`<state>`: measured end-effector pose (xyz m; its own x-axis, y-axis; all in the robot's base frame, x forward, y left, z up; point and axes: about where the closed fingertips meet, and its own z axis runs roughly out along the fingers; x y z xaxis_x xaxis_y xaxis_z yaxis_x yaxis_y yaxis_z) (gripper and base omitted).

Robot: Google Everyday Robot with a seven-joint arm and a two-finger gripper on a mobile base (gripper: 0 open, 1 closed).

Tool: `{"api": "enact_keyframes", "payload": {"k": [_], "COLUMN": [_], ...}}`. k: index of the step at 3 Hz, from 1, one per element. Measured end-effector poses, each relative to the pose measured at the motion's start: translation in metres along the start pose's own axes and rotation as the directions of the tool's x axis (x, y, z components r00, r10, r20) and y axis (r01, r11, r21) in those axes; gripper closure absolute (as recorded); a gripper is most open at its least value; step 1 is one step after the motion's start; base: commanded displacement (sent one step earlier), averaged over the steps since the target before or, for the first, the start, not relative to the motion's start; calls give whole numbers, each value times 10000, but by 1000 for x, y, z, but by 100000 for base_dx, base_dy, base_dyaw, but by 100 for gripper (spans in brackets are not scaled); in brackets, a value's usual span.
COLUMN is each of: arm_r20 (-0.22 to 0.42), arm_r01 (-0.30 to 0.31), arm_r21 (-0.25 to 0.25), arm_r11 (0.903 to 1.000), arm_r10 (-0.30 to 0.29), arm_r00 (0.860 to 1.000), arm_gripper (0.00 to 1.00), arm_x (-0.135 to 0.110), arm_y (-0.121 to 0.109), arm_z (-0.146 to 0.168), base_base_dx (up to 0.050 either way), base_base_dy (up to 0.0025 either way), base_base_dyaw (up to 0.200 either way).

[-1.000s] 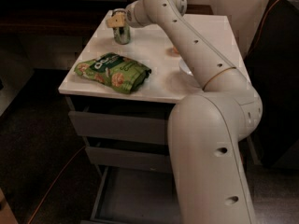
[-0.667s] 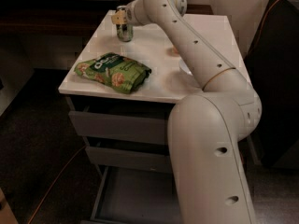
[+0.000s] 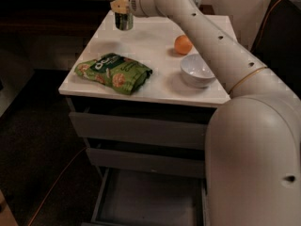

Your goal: Place green can into bottom drawer

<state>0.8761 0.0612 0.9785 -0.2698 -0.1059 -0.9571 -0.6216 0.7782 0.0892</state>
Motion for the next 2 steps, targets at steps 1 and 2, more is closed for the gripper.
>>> {"api": "enact_keyframes", "payload": {"k": [1, 2], "arm_r20": [-232, -523], "arm_r01": [13, -163], "arm_r21": [-304, -688], "arm_r11": [9995, 9975], "arm_r10": [-20, 127], "arm_r00": [9997, 9986], "arm_gripper": [100, 100], "arm_x": [4, 18], "arm_y": [25, 56], "arm_z": [-34, -73], "base_base_dx": [0, 0], "base_base_dy": [0, 0], "base_base_dyaw": [0, 0]}}
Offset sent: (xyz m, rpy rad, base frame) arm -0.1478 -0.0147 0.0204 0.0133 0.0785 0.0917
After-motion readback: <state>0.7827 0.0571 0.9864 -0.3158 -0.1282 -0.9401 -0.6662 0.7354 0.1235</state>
